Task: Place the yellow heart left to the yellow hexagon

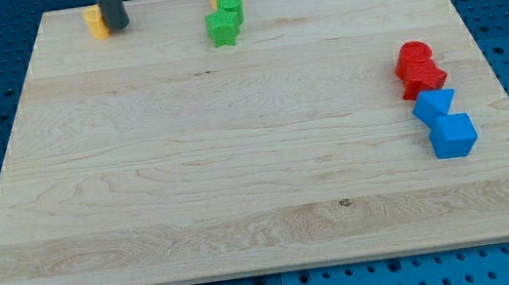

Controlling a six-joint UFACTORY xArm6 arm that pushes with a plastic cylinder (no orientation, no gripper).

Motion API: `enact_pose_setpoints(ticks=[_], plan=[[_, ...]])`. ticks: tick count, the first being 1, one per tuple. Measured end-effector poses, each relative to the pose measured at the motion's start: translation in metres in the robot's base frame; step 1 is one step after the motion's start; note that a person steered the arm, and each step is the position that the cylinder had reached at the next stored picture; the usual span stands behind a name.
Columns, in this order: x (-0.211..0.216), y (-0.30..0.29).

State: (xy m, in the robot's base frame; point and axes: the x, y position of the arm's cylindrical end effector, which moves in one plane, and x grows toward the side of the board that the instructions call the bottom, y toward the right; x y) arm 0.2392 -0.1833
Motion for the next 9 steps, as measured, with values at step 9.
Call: enact_pose_setpoints(ticks=[9], plan=[[0.1, 0.078]])
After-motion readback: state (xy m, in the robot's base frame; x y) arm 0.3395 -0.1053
